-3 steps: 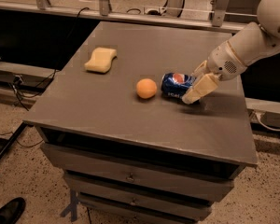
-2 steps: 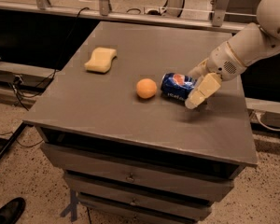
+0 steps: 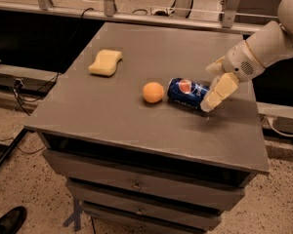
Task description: Move pepsi can near orange
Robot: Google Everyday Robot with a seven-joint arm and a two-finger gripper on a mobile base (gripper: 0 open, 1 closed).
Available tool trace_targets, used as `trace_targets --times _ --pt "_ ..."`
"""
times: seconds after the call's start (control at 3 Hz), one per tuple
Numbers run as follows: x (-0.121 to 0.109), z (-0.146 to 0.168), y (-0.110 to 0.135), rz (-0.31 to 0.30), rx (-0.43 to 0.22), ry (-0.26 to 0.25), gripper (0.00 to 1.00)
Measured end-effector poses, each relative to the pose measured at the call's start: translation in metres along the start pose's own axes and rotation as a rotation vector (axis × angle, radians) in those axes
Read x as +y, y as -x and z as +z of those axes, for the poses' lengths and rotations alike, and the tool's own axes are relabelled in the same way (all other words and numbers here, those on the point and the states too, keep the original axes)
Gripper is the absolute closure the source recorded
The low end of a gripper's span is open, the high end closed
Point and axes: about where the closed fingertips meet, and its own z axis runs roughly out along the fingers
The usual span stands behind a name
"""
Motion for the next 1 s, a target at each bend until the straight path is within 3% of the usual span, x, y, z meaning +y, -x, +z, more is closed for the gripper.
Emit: trace_targets --times 0.33,0.67,1.0 --pt "-0.012 -0.053 -0.006 -0.023 -0.064 -0.081 0.0" --pt "-0.023 -0.137 -0.006 -0.086 -0.135 -0.226 0.0" --pt "-0.028 -0.164 0.008 -0.119 -0.163 -0.283 0.0"
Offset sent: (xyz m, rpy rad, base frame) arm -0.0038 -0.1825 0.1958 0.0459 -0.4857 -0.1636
